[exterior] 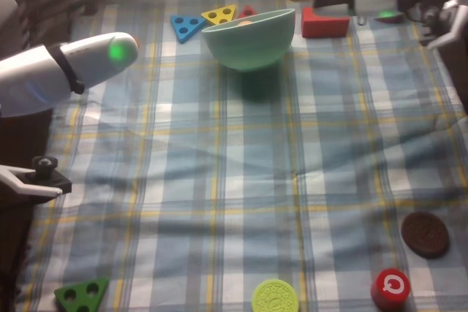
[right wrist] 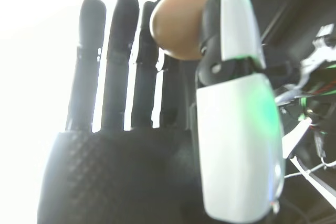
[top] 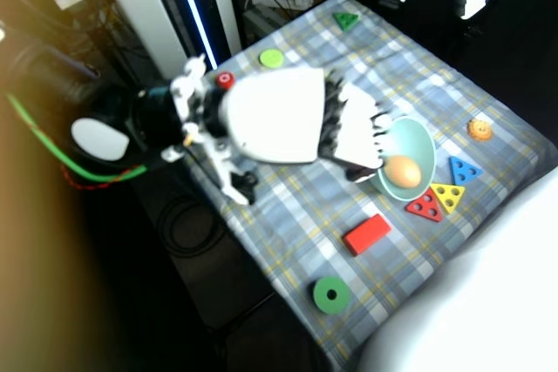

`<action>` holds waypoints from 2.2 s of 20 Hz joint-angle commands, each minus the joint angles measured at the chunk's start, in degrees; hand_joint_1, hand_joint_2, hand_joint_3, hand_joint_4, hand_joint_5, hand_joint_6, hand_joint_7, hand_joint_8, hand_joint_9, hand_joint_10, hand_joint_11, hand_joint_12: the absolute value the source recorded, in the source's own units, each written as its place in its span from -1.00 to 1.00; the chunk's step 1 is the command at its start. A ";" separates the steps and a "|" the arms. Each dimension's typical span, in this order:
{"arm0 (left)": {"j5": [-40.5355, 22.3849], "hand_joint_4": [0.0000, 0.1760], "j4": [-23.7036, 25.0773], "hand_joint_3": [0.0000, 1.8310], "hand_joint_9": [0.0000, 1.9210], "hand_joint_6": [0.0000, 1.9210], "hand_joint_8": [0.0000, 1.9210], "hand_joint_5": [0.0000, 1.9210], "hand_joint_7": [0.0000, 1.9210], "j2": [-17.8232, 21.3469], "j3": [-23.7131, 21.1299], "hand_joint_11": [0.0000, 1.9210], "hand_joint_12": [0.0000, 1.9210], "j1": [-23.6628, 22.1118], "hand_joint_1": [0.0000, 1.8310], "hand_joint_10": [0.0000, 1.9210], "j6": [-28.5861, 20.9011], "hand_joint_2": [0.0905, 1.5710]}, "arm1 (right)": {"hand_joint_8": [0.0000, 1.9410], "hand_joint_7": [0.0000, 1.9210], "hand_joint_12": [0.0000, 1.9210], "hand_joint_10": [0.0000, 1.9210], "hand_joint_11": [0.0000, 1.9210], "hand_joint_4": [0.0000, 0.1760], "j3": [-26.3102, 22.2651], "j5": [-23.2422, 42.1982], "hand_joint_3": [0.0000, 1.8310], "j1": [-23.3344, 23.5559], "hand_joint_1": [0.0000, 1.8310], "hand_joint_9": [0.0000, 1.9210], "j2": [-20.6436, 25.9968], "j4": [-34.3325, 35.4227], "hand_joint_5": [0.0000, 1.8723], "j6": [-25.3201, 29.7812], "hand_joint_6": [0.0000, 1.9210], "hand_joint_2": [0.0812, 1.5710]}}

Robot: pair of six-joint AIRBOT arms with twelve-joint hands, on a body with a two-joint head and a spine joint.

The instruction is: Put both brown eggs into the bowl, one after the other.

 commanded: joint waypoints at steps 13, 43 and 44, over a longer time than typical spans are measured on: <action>-5.17 -0.38 1.79 -1.00 -0.49 -1.00 -1.00 -0.52 -0.51 -1.09 1.20 -1.00 0.23 -1.30 -0.07 -1.00 -2.74 0.16 | -0.35 0.27 0.43 -0.23 -0.10 -0.92 7.38 -5.90 -1.00 4.42 0.37 0.15 -7.15 0.41 0.14 -0.04 -0.13 0.29; -6.51 -0.70 1.22 -1.00 -0.49 -1.00 -1.00 -0.50 -0.48 -1.79 1.54 -1.00 0.26 -0.53 -0.02 -1.00 -5.87 0.19 | -0.01 0.02 0.36 -0.98 -0.70 -0.78 1.83 -9.49 -1.00 2.10 0.33 0.02 -7.43 -9.39 0.10 -0.03 -0.04 0.37; -6.50 -0.70 1.18 -1.00 -0.48 -1.00 -1.00 -0.51 -0.48 -1.83 1.57 -1.00 0.27 -0.48 -0.03 -1.00 -5.93 0.19 | 0.01 0.03 0.27 -1.00 -0.85 -0.73 1.77 -9.28 -1.00 2.11 0.32 -0.09 -7.43 -9.57 -0.03 -0.03 0.12 0.40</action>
